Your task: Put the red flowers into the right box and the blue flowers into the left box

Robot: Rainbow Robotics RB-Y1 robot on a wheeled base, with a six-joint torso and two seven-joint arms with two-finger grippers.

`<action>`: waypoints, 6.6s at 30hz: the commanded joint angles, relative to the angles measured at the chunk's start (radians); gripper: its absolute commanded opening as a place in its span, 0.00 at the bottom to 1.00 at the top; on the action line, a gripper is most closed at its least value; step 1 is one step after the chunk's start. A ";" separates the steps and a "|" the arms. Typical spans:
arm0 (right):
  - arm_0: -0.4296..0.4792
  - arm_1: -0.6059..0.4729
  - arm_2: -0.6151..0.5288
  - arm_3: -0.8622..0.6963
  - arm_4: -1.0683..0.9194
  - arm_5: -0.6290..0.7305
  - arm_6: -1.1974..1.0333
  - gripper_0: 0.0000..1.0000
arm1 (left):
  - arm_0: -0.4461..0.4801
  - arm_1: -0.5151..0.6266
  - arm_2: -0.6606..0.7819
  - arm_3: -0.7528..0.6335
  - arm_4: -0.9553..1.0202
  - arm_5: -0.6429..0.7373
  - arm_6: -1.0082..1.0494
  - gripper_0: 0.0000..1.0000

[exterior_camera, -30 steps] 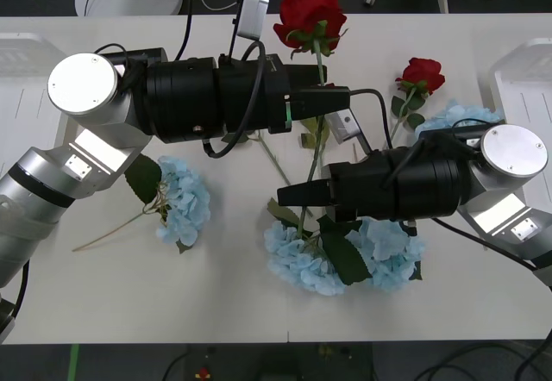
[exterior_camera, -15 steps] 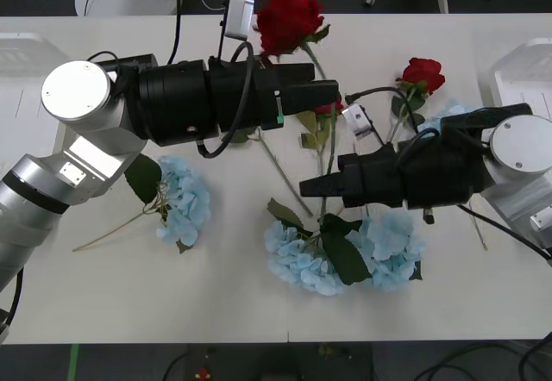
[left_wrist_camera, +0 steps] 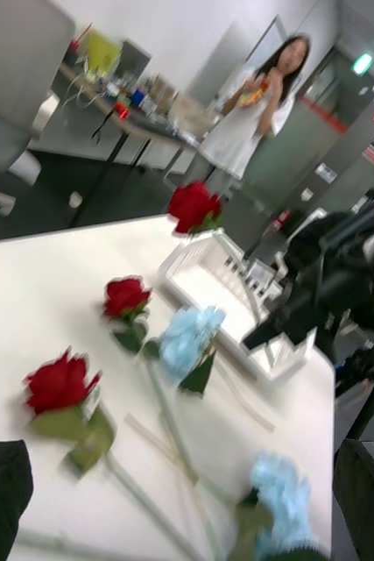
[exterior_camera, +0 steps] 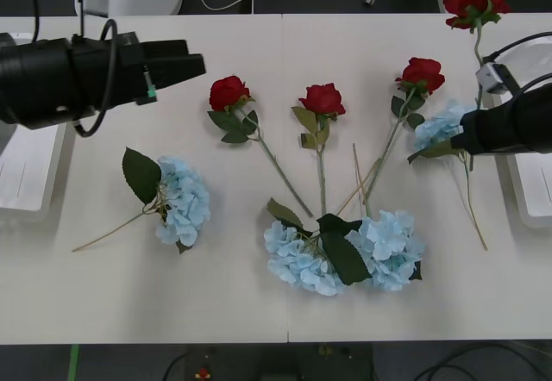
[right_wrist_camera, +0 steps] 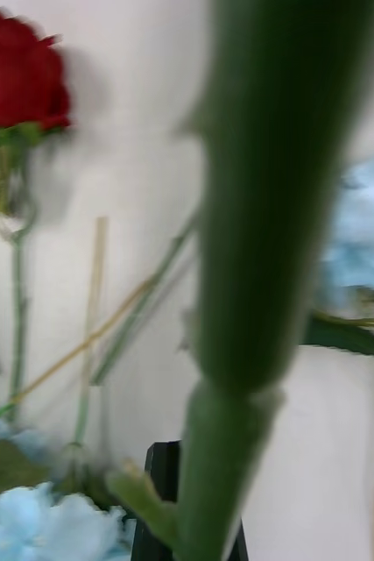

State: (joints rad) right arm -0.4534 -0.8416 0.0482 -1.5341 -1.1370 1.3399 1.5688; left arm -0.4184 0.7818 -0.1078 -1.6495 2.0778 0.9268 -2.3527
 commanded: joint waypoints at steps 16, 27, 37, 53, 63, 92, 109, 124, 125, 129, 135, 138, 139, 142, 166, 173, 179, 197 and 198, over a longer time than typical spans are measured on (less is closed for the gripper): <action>-0.134 -0.198 0.076 0.295 0.717 -0.073 0.051 0.00 | 0.216 0.343 0.240 -0.036 -0.383 0.449 -0.353 1.00; -0.176 -0.128 0.206 0.555 0.944 -0.189 0.053 0.00 | 0.217 0.343 0.099 -0.085 -0.700 0.422 -0.350 1.00; -0.182 -0.076 0.225 0.638 1.037 -0.246 0.063 0.05 | 0.204 0.324 -0.079 -0.190 -0.881 0.320 0.012 1.00; -0.218 -0.089 0.237 0.687 0.942 -0.292 0.159 0.82 | 0.035 0.163 -0.371 -0.171 -1.216 0.297 0.406 1.00; -0.280 -0.168 0.167 0.560 0.605 -0.019 0.402 0.91 | 0.023 0.093 -0.408 -0.079 -1.286 0.305 0.477 1.00; -0.280 0.059 0.275 0.428 0.157 0.012 0.102 0.92 | -0.003 0.057 -0.467 -0.003 -1.380 0.181 0.464 0.00; -0.280 0.136 0.275 0.549 0.194 -0.102 0.134 0.89 | 0.015 -0.053 0.010 -0.085 -1.183 0.247 0.512 0.00; -0.280 0.148 0.274 0.558 0.192 -0.114 0.135 0.00 | 0.016 0.028 0.415 -0.058 -1.314 0.560 0.886 0.00; -0.281 0.148 0.275 0.558 0.186 -0.114 0.135 0.00 | 0.015 0.045 0.419 -0.043 -1.315 0.566 0.905 0.00; -0.298 0.128 0.263 0.558 0.140 -0.104 0.143 0.00 | 0.010 0.109 0.419 0.069 -1.303 0.524 0.917 0.00; -0.366 0.084 0.214 0.557 0.023 -0.013 0.214 0.00 | -0.059 0.157 0.373 0.304 -1.315 0.412 0.892 0.00; -0.412 0.072 0.185 0.554 -0.063 0.038 0.297 0.00 | -0.140 0.159 0.281 0.458 -1.332 0.333 0.879 0.00; -0.424 0.069 0.185 0.551 -0.098 0.042 0.317 0.00 | -0.154 0.159 0.263 0.487 -1.335 0.310 0.877 0.00; -0.453 0.070 0.186 0.523 -0.230 0.039 0.375 0.00 | -0.178 0.157 0.191 0.540 -1.346 0.231 0.882 0.00; -0.571 0.440 0.367 0.236 -0.629 -0.360 0.450 0.00 | -0.180 0.159 -0.012 0.648 -1.449 0.018 0.851 1.00; -0.614 0.556 0.383 0.298 -0.624 -0.403 0.451 0.00 | -0.180 0.157 -0.012 0.551 -1.406 0.076 0.711 1.00; -0.625 0.607 0.423 0.299 -0.635 -0.515 0.448 0.00 | -0.180 0.159 0.002 0.395 -1.292 0.173 0.627 1.00; -0.623 0.645 0.498 0.299 -0.692 -0.688 0.467 0.00 | -0.048 0.034 0.376 0.324 -0.539 0.521 0.052 1.00; -0.623 0.647 0.498 0.299 -0.692 -0.686 0.467 0.00 | -0.046 0.025 0.379 0.324 -0.501 0.547 0.019 1.00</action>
State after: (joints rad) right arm -1.0196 -0.2258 0.5383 -1.2226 -1.8154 0.6608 2.0243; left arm -0.4863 0.8328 0.2362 -1.2929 1.4992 1.4197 -2.2659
